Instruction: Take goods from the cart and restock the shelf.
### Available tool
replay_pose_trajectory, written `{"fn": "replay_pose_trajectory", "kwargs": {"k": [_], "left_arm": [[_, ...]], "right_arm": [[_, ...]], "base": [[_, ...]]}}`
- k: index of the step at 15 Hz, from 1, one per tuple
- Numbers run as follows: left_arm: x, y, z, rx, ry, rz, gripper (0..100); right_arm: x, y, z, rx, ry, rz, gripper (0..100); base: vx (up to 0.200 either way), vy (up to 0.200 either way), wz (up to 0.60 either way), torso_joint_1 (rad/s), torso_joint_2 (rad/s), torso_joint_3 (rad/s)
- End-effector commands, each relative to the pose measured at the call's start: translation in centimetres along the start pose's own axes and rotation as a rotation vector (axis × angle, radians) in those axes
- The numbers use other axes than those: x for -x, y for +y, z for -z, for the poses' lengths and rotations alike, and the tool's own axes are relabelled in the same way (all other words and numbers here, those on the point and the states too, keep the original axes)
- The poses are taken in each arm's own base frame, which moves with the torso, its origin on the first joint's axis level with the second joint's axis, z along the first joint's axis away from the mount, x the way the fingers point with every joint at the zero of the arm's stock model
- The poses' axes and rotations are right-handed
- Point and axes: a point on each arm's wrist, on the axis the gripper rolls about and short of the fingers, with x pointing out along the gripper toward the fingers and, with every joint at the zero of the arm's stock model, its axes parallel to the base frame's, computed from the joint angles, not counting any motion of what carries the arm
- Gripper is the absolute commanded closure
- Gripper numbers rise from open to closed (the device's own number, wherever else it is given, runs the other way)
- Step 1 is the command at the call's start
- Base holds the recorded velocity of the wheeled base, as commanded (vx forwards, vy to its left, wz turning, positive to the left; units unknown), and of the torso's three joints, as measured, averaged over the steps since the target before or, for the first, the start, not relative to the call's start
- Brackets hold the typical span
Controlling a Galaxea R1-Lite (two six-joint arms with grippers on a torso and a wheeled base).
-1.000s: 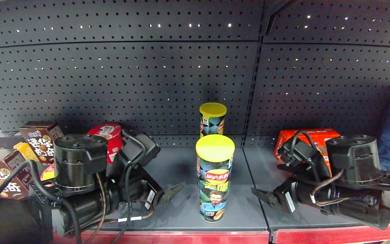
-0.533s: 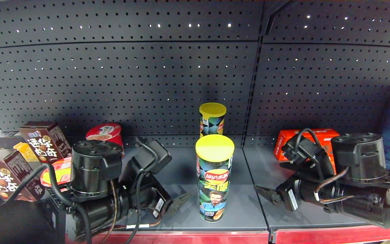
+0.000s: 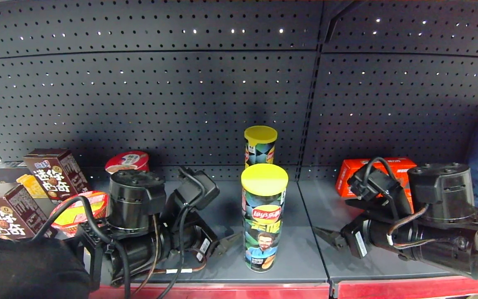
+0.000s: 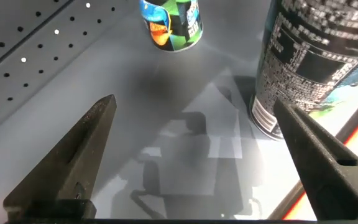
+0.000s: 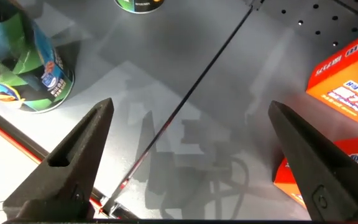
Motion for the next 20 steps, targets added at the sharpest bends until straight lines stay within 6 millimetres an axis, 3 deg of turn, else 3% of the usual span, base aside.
{"fn": "replay_pose_trajectory", "kwargs": {"k": [1,10,13,17,20], "left_arm": [[-0.6,-0.2,0.0,-0.003,0.005,0.007,0],[-0.8,-0.6,-0.1,-0.005,0.005,0.02,0],[1.2,0.2,-1.7,0.009,-0.072,-0.024,0],[3.3,1.1,-1.8,0.035,-0.103,-0.064,0],[4.1,1.4,-2.2,0.048,-0.128,-0.086,0]], "right_arm": [[0.0,0.0,0.0,0.0,0.0,0.001,0],[0.1,-0.1,0.0,-0.002,-0.004,0.004,0],[0.6,-0.1,-0.5,-0.001,-0.031,0.004,0],[4.1,-0.6,-1.4,-0.01,-0.124,0.031,0],[7.1,-1.0,-0.8,-0.021,-0.166,0.062,0]], "base": [[0.0,0.0,0.0,0.0,0.0,0.0],[0.0,0.0,0.0,0.0,0.0,0.0],[0.0,0.0,0.0,0.0,0.0,0.0],[0.0,0.0,0.0,0.0,0.0,0.0],[0.0,0.0,0.0,0.0,0.0,0.0]]}}
